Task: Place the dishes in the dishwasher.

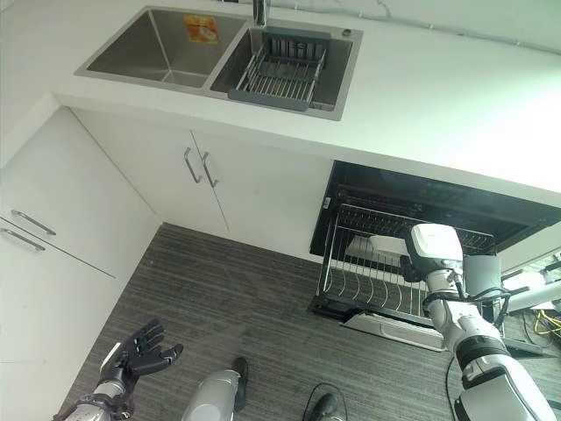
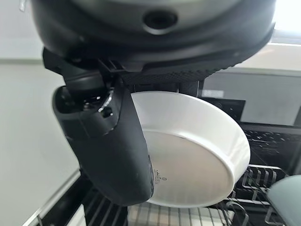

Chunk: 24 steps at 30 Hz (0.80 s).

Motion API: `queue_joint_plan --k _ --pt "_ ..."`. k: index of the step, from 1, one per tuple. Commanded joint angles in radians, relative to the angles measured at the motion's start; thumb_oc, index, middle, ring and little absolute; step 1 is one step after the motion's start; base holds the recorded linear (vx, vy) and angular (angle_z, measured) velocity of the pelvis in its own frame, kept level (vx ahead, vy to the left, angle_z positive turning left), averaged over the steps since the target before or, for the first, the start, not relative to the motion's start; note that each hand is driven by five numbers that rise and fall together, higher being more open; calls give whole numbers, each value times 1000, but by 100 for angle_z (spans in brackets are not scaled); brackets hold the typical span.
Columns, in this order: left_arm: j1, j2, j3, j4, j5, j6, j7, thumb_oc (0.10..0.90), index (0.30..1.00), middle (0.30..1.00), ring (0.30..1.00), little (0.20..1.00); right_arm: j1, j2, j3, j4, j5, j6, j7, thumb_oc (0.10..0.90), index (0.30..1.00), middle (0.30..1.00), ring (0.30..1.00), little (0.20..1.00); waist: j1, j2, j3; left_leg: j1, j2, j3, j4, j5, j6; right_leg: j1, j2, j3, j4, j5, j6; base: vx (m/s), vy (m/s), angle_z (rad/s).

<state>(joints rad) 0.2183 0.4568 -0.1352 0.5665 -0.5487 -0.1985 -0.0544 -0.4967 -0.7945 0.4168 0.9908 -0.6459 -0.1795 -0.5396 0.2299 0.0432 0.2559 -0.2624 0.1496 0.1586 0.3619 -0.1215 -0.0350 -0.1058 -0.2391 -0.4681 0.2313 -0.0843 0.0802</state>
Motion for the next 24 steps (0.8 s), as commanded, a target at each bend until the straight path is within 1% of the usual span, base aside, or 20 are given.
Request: queue_joint_plan --k 1,4,7,10,13,16,17,21,24 --pt "-6 84 -52 -90 -47 -91 1 800 900 900 900 900 -178 -111 16 -19 51 11 -76 400 300 300 300 300 30 5 -25 5 15 -119 -62 -15 -85 -47 -40 78 69 -57 94 -103 -30 -7" --pt "-31 90 -62 -88 -56 -103 5 800 900 900 900 900 -231 -118 38 -2 77 17 -91 400 300 300 300 300 32 12 5 -15 11 -125 -62 -11 -83 -69 -39 85 69 -52 91 -109 -30 -11" --pt "-75 110 -78 -104 -78 -113 20 800 900 900 900 900 -341 -131 80 19 84 39 -102 400 300 300 300 300 39 28 50 -70 3 -140 -62 -4 -78 -123 -38 101 69 -46 88 -105 -38 -5" --pt "-95 119 -85 -114 -90 -112 23 800 900 900 900 900 -408 -136 118 28 89 44 -103 400 300 300 300 300 44 32 68 -98 1 -147 -62 -2 -77 -152 -36 110 69 -45 85 -50 -22 -6" --pt "-112 130 -92 -136 -102 -111 34 800 900 900 900 900 -466 -129 153 28 100 58 -99 400 300 300 300 300 45 30 86 -123 3 -149 -62 -1 -76 -182 -30 126 69 -45 82 2 -6 2" --pt "-123 137 -95 -149 -107 -108 40 800 900 900 900 900 -487 -121 163 40 104 65 -103 400 300 300 300 300 47 28 94 -135 3 -151 -62 -2 -75 -193 -28 129 69 -45 81 5 -30 6" --pt "-127 145 -95 -158 -110 -111 44 800 900 900 900 900 -495 -119 165 50 114 69 -99 400 300 300 300 300 49 22 100 -149 2 -156 -62 -1 -75 -205 -24 134 69 -45 80 7 -62 -4" --pt "-133 157 -89 -175 -115 -107 46 800 900 900 900 900 -493 -104 167 60 142 68 -81 400 300 300 300 300 48 17 114 -166 1 -163 -62 -2 -73 -226 -15 146 69 -43 79 9 -38 -7" --pt "-155 167 -85 -192 -121 -92 55 800 900 900 900 900 -481 -74 162 70 160 67 -52 400 300 300 300 300 42 15 126 -179 1 -164 -62 -3 -72 -245 -9 159 69 -39 78 -24 -25 -8"
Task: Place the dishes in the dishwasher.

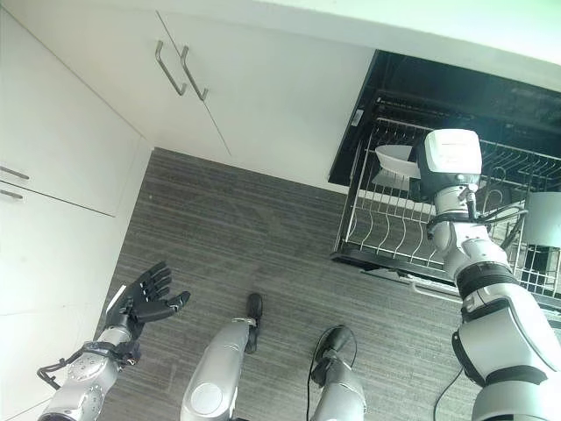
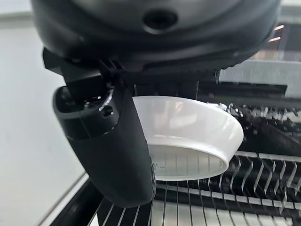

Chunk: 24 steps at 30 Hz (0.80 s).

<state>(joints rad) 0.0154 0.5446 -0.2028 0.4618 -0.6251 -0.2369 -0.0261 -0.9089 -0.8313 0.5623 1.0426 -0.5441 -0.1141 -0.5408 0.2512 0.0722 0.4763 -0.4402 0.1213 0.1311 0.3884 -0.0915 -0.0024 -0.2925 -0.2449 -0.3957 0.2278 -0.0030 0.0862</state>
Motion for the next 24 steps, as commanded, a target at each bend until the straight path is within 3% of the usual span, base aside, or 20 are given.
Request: queue_joint_plan --k 1,9,16,17,18,19,21,24 --pt "43 81 -18 -89 -48 -57 29 800 900 900 900 900 -67 -30 19 26 68 -1 -38 400 300 300 300 300 18 -14 -90 -5 30 -135 -88 -33 -104 -63 -2 91 72 -121 71 -28 -5 -4" --pt "25 82 -15 -106 -43 -47 39 800 900 900 900 900 -54 -12 8 53 109 -16 10 400 300 300 300 300 14 -4 -77 -23 23 -140 -88 -29 -104 -87 1 101 72 -116 69 -4 -1 0" --pt "21 76 -12 -132 -51 -42 46 800 900 900 900 900 -80 0 16 77 159 -3 140 400 300 300 300 300 11 16 -60 -56 14 -145 -88 -14 -107 -125 -4 107 72 -109 66 -34 17 -3" --pt "23 77 -8 -135 -51 -42 43 800 900 900 900 900 -80 -1 16 77 169 7 167 530 495 495 495 495 11 16 -59 -61 14 -145 -88 -13 -108 -130 -5 107 72 -109 66 -31 -2 1" --pt "25 78 -6 -136 -51 -42 41 800 900 900 900 900 -76 -1 17 76 183 11 189 599 599 599 599 599 10 14 -57 -63 13 -146 -88 -13 -108 -133 -5 108 72 -107 66 -34 -6 1" --pt "27 80 -2 -142 -52 -37 41 800 900 900 900 900 -70 -1 15 77 189 15 211 800 900 900 900 900 9 13 -54 -65 13 -146 -88 -12 -108 -136 -5 109 72 -106 67 0 0 0" --pt "32 88 13 -157 -49 -25 37 800 900 900 900 900 -61 2 20 81 206 16 319 800 900 900 900 900 9 5 -47 -66 16 -145 -88 -11 -109 -138 -3 109 72 -105 67 -22 -37 2" --pt "29 95 23 -166 -42 -13 36 800 900 900 900 900 -66 4 29 83 235 21 392 800 900 900 900 900 11 -4 -43 -66 19 -146 -88 -9 -110 -138 -1 109 72 -102 68 -8 -30 1"
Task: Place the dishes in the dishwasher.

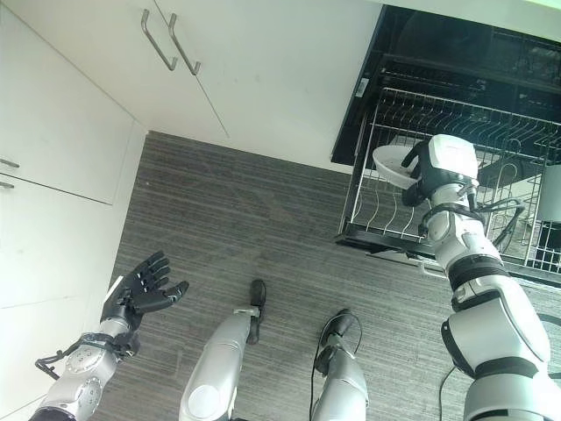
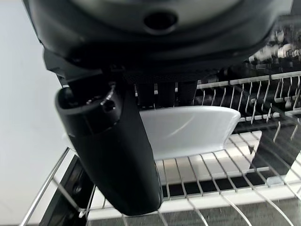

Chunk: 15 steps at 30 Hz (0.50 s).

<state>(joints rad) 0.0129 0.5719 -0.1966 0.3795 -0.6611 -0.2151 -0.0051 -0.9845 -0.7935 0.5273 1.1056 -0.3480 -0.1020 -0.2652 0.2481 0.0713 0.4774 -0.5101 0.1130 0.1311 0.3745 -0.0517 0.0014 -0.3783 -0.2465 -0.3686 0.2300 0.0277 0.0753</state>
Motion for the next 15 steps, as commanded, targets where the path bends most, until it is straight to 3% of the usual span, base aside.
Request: queue_joint_plan --k 1,7,9,15 --pt "28 76 25 -93 -1 -19 17 800 900 900 900 900 8 -36 66 28 56 4 157 800 900 900 900 900 16 -11 -43 5 29 -148 -74 -48 -115 -51 3 81 70 -131 80 -8 -56 -1" --pt "31 85 39 -95 10 -9 5 800 900 900 900 900 -2 -45 52 44 107 21 213 800 900 900 900 900 20 -23 -44 12 35 -147 -74 -48 -118 -42 7 78 70 -129 82 -1 -9 0" --pt "33 87 44 -98 13 0 5 800 900 900 900 900 2 -49 39 53 135 80 240 800 900 900 900 900 19 -27 -45 16 38 -145 -74 -48 -119 -38 9 78 70 -129 82 0 0 0" --pt "38 87 50 -96 22 9 -1 800 900 900 900 900 -11 -57 6 71 154 102 253 800 900 900 900 900 21 -33 -49 25 43 -142 -74 -50 -120 -27 11 75 70 -130 81 0 0 0"
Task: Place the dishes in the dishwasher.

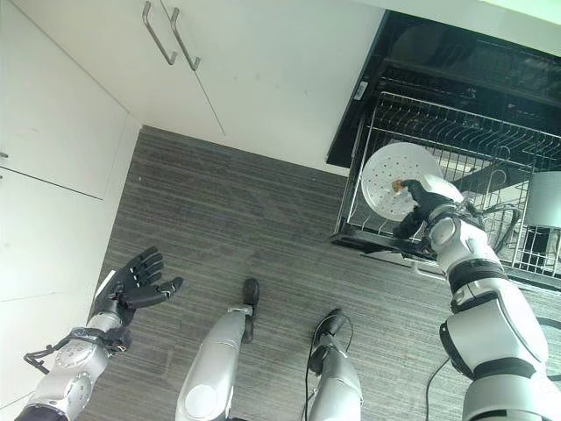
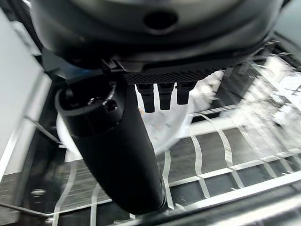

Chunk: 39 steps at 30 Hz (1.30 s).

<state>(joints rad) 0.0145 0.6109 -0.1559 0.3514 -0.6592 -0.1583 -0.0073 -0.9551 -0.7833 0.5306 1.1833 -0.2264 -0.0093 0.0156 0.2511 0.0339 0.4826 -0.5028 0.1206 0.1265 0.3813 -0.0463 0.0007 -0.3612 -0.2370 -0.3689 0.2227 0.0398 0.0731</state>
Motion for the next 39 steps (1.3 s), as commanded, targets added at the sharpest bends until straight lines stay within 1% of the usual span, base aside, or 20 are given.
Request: queue_joint_plan --k 1,4,7,9,13,16,17,18,19,20,22,23,25,26,29,31,33,36,37,39 --pt "36 48 11 -67 20 -46 0 800 900 900 900 900 -42 -68 0 -5 32 17 -19 800 900 900 900 900 18 3 -55 19 37 -136 -81 -56 -120 -43 3 75 77 -143 83 0 0 0" --pt "39 48 15 -67 26 -40 0 800 900 900 900 900 -45 -81 -3 -6 58 19 2 800 900 900 900 900 17 -5 -59 25 42 -133 -81 -58 -120 -37 6 77 77 -144 83 0 0 0" --pt "45 52 25 -63 25 -38 -8 800 900 900 900 900 -48 -92 -17 -19 134 29 13 800 900 900 900 900 15 -12 -66 33 47 -129 -81 -60 -122 -29 10 79 77 -146 83 0 0 0" --pt "50 50 33 -59 29 -37 -12 800 900 900 900 900 -45 -99 -34 -31 214 32 34 800 900 900 900 900 13 -21 -70 41 51 -124 -81 -63 -123 -19 12 79 77 -147 83 0 0 0" --pt "77 49 63 -55 48 -25 -26 800 900 900 900 900 2 -136 -90 -88 291 -6 53 800 900 900 900 900 4 -50 -94 76 64 -107 -81 -73 -125 15 18 78 77 -150 85 8 -1 -3" --pt "99 45 85 -54 62 -19 -31 800 900 900 900 900 51 -160 -133 -147 343 -19 34 800 900 900 900 900 -5 -71 -116 111 72 -92 -81 -82 -123 47 25 79 77 -154 85 37 5 -7" --pt "119 39 99 -53 73 -16 -34 800 900 900 900 900 104 -174 -181 -207 400 7 31 800 900 900 900 900 -11 -84 -133 137 76 -82 -81 -88 -122 70 29 78 77 -157 86 54 6 -10" --pt "124 36 104 -52 77 -15 -34 800 900 900 900 900 119 -176 -198 -224 426 12 27 800 900 900 900 900 -15 -89 -138 144 78 -78 -81 -90 -122 77 30 78 77 -158 86 51 8 -13" --pt "135 29 115 -45 89 -11 -36 800 900 900 900 900 167 -172 -249 -259 510 40 21 800 900 900 900 900 -23 -99 -152 164 84 -68 -81 -94 -121 93 34 79 77 -159 87 26 2 -16" --pt "137 23 118 -36 95 -10 -34 800 900 900 900 900 191 -166 -282 -270 551 55 16 800 900 900 900 900 -27 -105 -159 176 88 -63 -81 -97 -121 104 36 80 77 -161 86 43 9 -15" --pt "143 7 117 -6 114 -21 -37 800 900 900 900 900 238 -148 -346 -276 617 67 21 800 900 900 900 900 -36 -112 -177 207 94 -54 -81 -103 -119 132 41 83 77 -166 85 76 39 -14" --pt "149 -8 114 15 131 -28 -34 800 900 900 900 900 274 -135 -403 -288 691 83 10 800 900 900 900 900 -47 -115 -196 231 98 -47 -81 -108 -117 154 45 87 77 -171 83 96 72 -14" --pt "156 -21 108 35 144 -31 -29 800 900 900 900 900 324 -122 -459 -312 775 98 0 800 900 900 900 900 -56 -120 -218 255 102 -39 -81 -115 -116 174 48 93 77 -176 82 101 61 -11" --pt "164 -34 107 52 156 -33 -28 800 900 900 900 900 368 -107 -510 -334 802 118 -6 800 900 900 900 900 -64 -123 -235 271 105 -35 -81 -122 -114 187 50 98 77 -180 83 114 44 -13" --pt "180 -63 107 111 186 -51 -38 800 900 900 900 900 475 -74 -588 -395 818 150 -31 800 900 900 900 900 -85 -125 -270 304 110 -27 -81 -132 -113 211 50 107 77 -187 84 88 54 -14" --pt "188 -84 108 147 195 -68 -41 800 900 900 900 900 533 -51 -618 -442 824 162 -51 800 900 900 900 900 -99 -124 -281 320 113 -21 -81 -140 -111 221 51 114 77 -192 84 55 72 -9" --pt "198 -115 121 190 207 -83 -51 800 900 900 900 900 617 7 -654 -546 807 155 -49 800 900 900 900 900 -125 -121 -298 332 115 -12 -81 -141 -106 223 50 128 77 -191 83 30 72 -14" --pt "207 -150 144 229 227 -102 -59 800 900 900 900 900 720 80 -698 -657 736 160 -57 800 900 900 900 900 -156 -115 -307 347 121 3 -81 -145 -104 227 49 141 77 -193 84 12 60 -18" --pt "211 -169 156 247 239 -110 -62 800 900 900 900 900 777 109 -723 -697 684 166 -62 800 900 900 900 900 -174 -109 -311 357 123 15 -81 -148 -102 230 47 147 77 -194 86 17 76 -23" --pt "216 -186 163 262 250 -116 -61 800 900 900 900 900 828 138 -741 -721 662 186 -58 800 900 900 900 900 -190 -104 -316 367 124 28 -81 -151 -100 233 46 153 77 -195 87 17 59 -14"
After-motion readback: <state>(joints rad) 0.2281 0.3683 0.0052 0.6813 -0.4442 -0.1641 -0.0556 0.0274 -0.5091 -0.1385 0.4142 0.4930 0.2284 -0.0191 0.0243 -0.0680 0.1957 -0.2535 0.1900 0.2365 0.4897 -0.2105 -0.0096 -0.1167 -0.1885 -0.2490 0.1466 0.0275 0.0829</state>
